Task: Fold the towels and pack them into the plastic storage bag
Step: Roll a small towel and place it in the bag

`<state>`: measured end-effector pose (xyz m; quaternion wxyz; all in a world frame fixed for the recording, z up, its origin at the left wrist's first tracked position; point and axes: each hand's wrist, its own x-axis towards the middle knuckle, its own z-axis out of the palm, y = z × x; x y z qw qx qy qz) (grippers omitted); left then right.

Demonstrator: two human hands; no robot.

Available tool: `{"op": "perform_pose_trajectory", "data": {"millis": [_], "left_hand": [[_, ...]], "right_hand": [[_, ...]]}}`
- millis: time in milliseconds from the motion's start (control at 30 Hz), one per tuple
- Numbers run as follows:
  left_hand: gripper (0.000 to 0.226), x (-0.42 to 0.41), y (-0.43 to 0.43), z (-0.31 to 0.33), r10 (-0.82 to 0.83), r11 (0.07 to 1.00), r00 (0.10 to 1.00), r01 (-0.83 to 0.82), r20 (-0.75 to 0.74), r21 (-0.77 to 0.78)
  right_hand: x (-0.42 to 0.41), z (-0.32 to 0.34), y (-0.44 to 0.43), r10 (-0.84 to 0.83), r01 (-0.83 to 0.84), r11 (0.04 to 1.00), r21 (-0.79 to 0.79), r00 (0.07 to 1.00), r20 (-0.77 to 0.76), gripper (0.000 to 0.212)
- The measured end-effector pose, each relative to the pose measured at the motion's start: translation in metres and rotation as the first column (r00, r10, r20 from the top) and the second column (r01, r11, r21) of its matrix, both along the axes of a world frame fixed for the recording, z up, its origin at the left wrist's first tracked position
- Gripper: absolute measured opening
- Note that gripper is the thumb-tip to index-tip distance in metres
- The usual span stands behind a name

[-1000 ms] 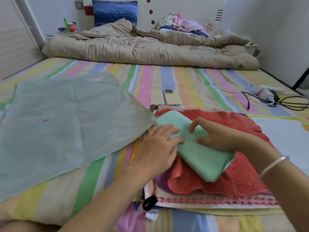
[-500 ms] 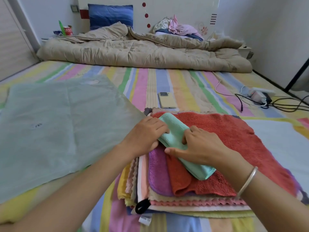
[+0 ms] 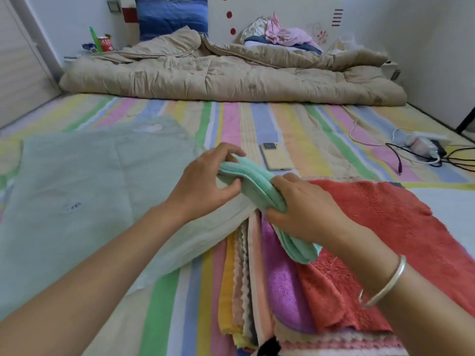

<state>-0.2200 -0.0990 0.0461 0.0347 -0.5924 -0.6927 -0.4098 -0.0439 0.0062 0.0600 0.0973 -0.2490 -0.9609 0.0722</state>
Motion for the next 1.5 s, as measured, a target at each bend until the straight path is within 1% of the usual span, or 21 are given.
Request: {"op": "perform_pose_trajectory", "data": {"millis": [67,100,167,233,300,533,600,700,767,800,867,900,933,1000,1033,1100,1133,1167,1300,1400,1500], "left_hand": [[0.047,-0.013,-0.030,-0.013,0.125,0.990,0.991,-0.127,0.038,0.056],[0.049,-0.019,-0.049,-0.023,0.188,0.981,0.982,-0.189,0.028,0.043],[0.052,-0.030,-0.087,-0.049,0.250,0.961,0.965,-0.257,-0.081,-0.101],[0.060,-0.041,-0.121,-0.072,0.231,0.911,0.937,-0.302,-0.261,-0.281],[0.059,-0.050,-0.145,-0.086,0.201,0.869,0.911,-0.336,-0.360,-0.363],[0.046,-0.048,-0.184,-0.092,0.132,0.871,0.922,-0.284,-0.364,-0.401],[0.040,-0.051,-0.186,-0.094,0.181,0.867,0.944,-0.286,-0.275,-0.409],[0.025,-0.060,-0.192,-0.094,0.277,0.864,0.960,-0.263,-0.030,-0.428],[0.012,-0.059,-0.193,-0.094,0.301,0.859,0.954,-0.276,-0.011,-0.431],[0.009,-0.057,-0.193,-0.094,0.323,0.859,0.946,-0.301,-0.019,-0.415],[0.012,-0.054,-0.193,-0.092,0.386,0.870,0.922,-0.362,0.007,-0.335],[0.019,-0.054,-0.193,-0.091,0.423,0.874,0.903,-0.384,0.075,-0.297],[0.022,-0.057,-0.194,-0.089,0.444,0.881,0.873,-0.385,0.201,-0.275],[0.015,-0.064,-0.195,-0.081,0.435,0.899,0.763,-0.334,0.478,-0.285],[0.013,-0.067,-0.196,-0.077,0.425,0.905,0.708,-0.314,0.564,-0.287],[0.015,-0.075,-0.199,-0.071,0.391,0.918,0.618,-0.317,0.683,-0.238],[0.014,-0.077,-0.200,-0.066,0.364,0.924,0.597,-0.326,0.715,-0.199],[0.013,-0.078,-0.201,-0.061,0.340,0.931,0.607,-0.327,0.719,-0.164],[0.016,-0.066,-0.199,-0.034,0.289,0.954,0.750,-0.276,0.595,-0.116],[0.014,-0.046,-0.193,-0.005,0.143,0.988,0.789,-0.149,0.597,-0.041],[0.011,-0.026,-0.192,0.027,-0.005,1.000,0.806,0.007,0.591,-0.001]], "right_hand": [[-0.010,-0.004,-0.008,0.020,-0.024,0.998,-0.051,0.997,-0.071,0.024],[-0.015,-0.008,-0.012,0.020,-0.029,0.996,-0.085,0.995,-0.097,0.022],[-0.023,-0.019,-0.024,-0.003,-0.028,0.980,-0.199,0.988,-0.155,0.021],[-0.031,-0.029,-0.039,-0.039,-0.027,0.949,-0.313,0.978,-0.204,0.030],[-0.039,-0.039,-0.054,-0.041,-0.040,0.936,-0.349,0.975,-0.220,0.037],[-0.052,-0.053,-0.094,-0.008,-0.084,0.931,-0.354,0.968,-0.251,0.021],[-0.051,-0.056,-0.097,0.001,-0.072,0.944,-0.323,0.977,-0.215,0.024],[-0.046,-0.060,-0.100,-0.004,-0.053,0.953,-0.300,0.982,-0.187,0.033],[-0.041,-0.060,-0.103,0.027,-0.090,0.949,-0.301,0.978,-0.209,0.037],[-0.039,-0.060,-0.105,0.081,-0.151,0.945,-0.291,0.967,-0.241,0.037],[-0.035,-0.060,-0.111,0.216,-0.285,0.924,-0.255,0.939,-0.266,0.039],[-0.033,-0.061,-0.115,0.263,-0.318,0.922,-0.221,0.933,-0.244,0.040],[-0.032,-0.064,-0.118,0.291,-0.324,0.933,-0.158,0.936,-0.200,0.040],[-0.031,-0.074,-0.124,0.290,-0.290,0.957,0.015,0.954,-0.081,0.035],[-0.031,-0.079,-0.127,0.265,-0.264,0.962,0.072,0.964,-0.018,0.032],[-0.033,-0.084,-0.133,0.221,-0.228,0.969,0.097,0.973,0.072,0.028],[-0.035,-0.085,-0.135,0.204,-0.214,0.971,0.105,0.974,0.098,0.027],[-0.038,-0.083,-0.138,0.189,-0.202,0.972,0.118,0.975,0.116,0.026],[-0.061,-0.065,-0.154,0.164,-0.168,0.984,0.061,0.984,0.075,0.023],[-0.096,-0.048,-0.158,0.123,-0.123,0.992,0.022,0.992,-0.002,0.023],[-0.143,-0.043,-0.148,0.017,-0.017,0.999,0.049,1.000,-0.004,0.015]]}}
